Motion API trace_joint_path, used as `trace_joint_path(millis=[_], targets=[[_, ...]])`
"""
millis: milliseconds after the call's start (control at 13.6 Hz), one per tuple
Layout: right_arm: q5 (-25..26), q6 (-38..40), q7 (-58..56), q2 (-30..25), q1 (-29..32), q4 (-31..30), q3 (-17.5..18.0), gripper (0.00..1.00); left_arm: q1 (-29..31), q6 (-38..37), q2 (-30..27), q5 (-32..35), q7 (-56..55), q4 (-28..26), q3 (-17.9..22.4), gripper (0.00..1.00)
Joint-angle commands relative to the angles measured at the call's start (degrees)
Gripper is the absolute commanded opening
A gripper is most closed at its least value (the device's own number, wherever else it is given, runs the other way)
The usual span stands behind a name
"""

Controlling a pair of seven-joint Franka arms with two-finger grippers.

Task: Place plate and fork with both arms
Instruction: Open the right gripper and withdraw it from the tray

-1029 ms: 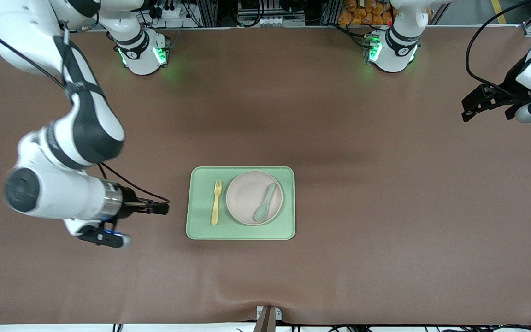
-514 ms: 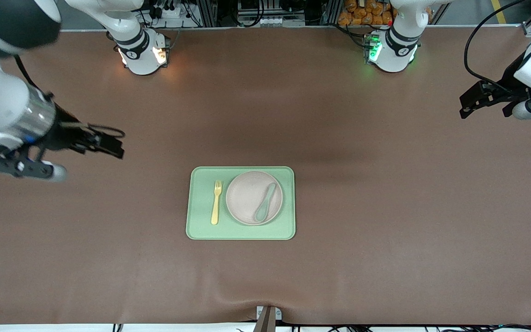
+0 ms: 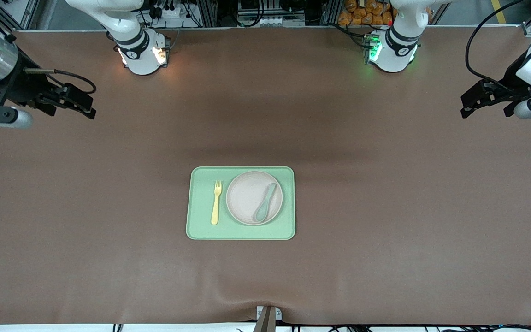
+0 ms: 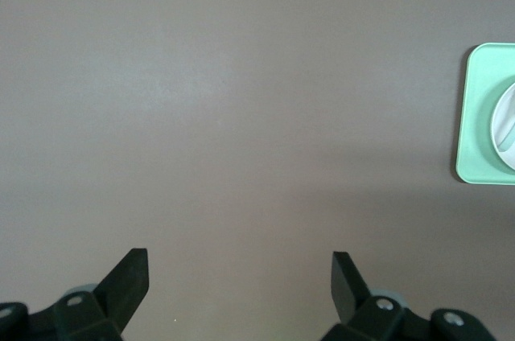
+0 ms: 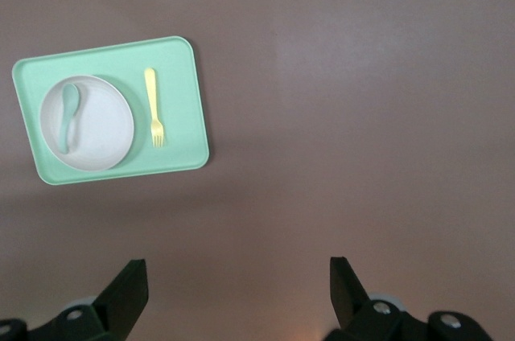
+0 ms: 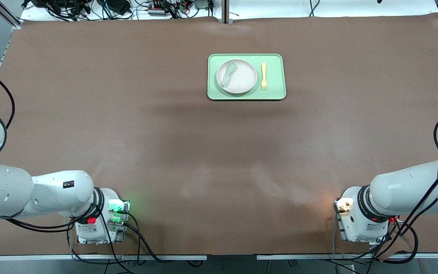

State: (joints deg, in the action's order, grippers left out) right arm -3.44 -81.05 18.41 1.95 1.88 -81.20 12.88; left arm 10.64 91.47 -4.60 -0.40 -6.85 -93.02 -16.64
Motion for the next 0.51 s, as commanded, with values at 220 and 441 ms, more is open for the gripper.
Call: trace_joint_path(millis=[220,441], targets=[[0.3,-2.7,-11.0,-0.4,0.3,-0.1,-3.8,1.0,0.3,-0.9,0.8,-0.7,1.0,2.0,-0.3,1.0],[0.5,-0.4,-14.1,-0.9,0.4,0.1,-3.8,1.0,0.3,-0.9,0.8,-0.4,1.1,2.0,-0.3,1.0]])
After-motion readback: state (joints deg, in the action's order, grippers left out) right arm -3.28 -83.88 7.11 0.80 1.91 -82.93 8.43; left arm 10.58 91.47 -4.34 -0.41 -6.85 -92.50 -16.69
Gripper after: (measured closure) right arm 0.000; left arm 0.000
